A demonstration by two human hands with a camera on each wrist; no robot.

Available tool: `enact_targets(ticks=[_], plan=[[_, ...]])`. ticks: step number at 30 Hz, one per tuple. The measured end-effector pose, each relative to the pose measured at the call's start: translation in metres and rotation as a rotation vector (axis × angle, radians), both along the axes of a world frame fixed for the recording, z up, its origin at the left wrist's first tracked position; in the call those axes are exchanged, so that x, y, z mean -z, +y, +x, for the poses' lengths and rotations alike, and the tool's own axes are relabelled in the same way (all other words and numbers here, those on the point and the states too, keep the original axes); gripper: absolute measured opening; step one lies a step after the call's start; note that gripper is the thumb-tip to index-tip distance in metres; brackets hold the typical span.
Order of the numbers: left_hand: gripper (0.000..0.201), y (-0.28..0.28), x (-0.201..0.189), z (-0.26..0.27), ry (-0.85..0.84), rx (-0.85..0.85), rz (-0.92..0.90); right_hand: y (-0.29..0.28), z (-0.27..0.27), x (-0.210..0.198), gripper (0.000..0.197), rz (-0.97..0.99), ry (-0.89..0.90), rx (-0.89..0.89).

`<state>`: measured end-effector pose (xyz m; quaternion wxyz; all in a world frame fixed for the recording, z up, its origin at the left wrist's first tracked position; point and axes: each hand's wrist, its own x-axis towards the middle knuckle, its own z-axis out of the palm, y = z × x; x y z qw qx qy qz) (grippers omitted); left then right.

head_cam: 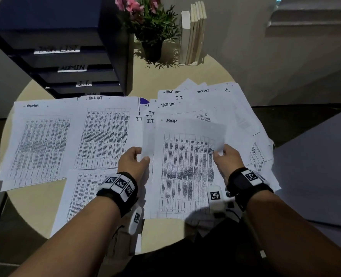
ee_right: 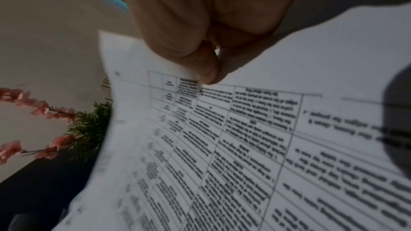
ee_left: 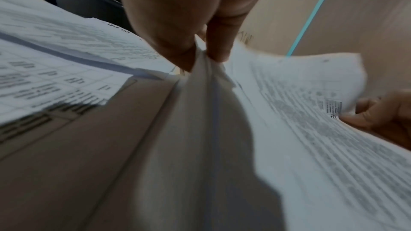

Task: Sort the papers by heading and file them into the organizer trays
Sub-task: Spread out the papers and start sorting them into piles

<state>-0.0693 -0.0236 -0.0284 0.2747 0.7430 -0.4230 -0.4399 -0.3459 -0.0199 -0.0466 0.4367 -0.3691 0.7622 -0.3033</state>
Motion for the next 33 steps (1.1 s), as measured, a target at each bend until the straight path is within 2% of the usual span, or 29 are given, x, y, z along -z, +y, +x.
enact_targets(ticks=[2,7,10,12,13,16,17,19,21,23,26,28,30,33], plan=[[0.011,0.001,0.002,0.002,-0.003,-0.026,-0.02,-0.001,-0.001,0.002,0.024,-0.004,-0.068,0.048],[0.025,0.002,0.008,0.004,0.003,-0.082,-0.05,-0.001,-0.005,0.01,0.041,0.0,-0.133,0.036],[0.025,0.004,0.006,0.004,-0.056,-0.063,-0.075,0.001,-0.008,0.01,0.017,-0.019,-0.006,0.017],[0.022,0.007,0.0,0.001,-0.095,-0.053,-0.077,0.002,-0.011,0.011,0.009,-0.055,0.078,0.02],[0.031,0.008,-0.004,0.001,-0.092,-0.06,-0.075,0.001,-0.011,0.01,0.007,-0.068,0.099,0.026],[0.077,0.01,-0.013,0.001,-0.022,0.006,-0.085,0.002,-0.011,0.002,0.008,-0.112,0.077,0.041],[0.081,0.011,-0.013,0.001,-0.03,0.069,-0.075,0.003,-0.011,0.0,0.01,-0.119,0.046,0.038],[0.064,0.014,-0.008,0.002,-0.075,0.136,-0.063,0.004,-0.009,-0.003,0.012,-0.08,0.013,-0.02],[0.039,0.018,-0.008,0.0,-0.071,0.101,-0.044,0.004,-0.01,-0.002,0.012,-0.059,0.011,-0.066],[0.034,0.022,-0.012,-0.002,-0.087,0.07,-0.025,0.003,-0.008,-0.005,0.006,-0.083,0.01,-0.076],[0.051,0.03,-0.029,0.0,-0.152,0.12,-0.099,0.0,-0.004,-0.016,0.025,-0.14,0.007,-0.1],[0.059,0.035,-0.038,0.01,-0.192,0.149,-0.16,-0.003,0.003,-0.021,0.024,-0.155,0.018,-0.116],[0.061,0.042,-0.046,0.027,-0.187,0.089,-0.167,-0.004,0.014,-0.025,0.017,-0.158,-0.008,-0.13],[0.075,0.052,-0.054,0.058,-0.186,-0.009,-0.133,-0.003,0.041,-0.023,0.022,-0.128,-0.074,-0.15]])
